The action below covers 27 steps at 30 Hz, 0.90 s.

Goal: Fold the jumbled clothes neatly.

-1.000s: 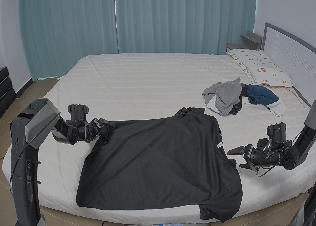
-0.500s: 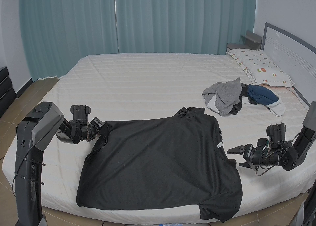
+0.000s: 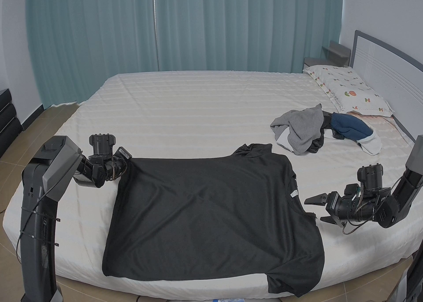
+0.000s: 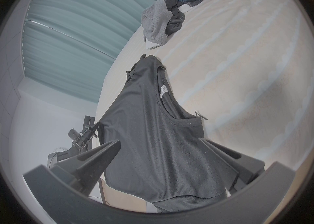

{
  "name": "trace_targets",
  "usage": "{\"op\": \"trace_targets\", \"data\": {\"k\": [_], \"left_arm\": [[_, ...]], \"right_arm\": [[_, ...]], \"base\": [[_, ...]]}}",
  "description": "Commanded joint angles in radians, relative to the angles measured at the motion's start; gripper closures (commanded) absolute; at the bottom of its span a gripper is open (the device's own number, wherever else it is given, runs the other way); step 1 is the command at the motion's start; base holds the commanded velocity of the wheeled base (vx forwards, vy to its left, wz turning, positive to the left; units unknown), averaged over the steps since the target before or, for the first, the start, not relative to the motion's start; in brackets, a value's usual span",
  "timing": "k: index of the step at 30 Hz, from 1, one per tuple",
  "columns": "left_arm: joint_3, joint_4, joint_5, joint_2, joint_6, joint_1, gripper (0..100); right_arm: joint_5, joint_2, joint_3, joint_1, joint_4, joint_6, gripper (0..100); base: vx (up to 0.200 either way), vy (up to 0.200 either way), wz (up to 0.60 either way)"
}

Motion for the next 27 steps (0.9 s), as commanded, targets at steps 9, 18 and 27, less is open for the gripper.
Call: {"op": "trace_targets", "data": {"k": [9,18,27], "left_arm": [[-0.068,-0.007,-0.002,0.056,0.002,0.020,100],[-0.067,-0.008,-0.005,0.056,-0.004,0.023,0],[-0.057,-0.005,-0.010,0.056,-0.004,0.025,0]], "right_arm": [[0.000,0.002,-0.008,0.002,-0.018,0.002,0],[-0.007,0.057,-0.101,0.005,-0.073,0.063,0],[-0.067,0.211,-0.388,0.008,0.048,0.063,0]], "base": [[0.000,0.000,0.00],[0.000,0.000,0.00],[0.000,0.000,0.00]]}}
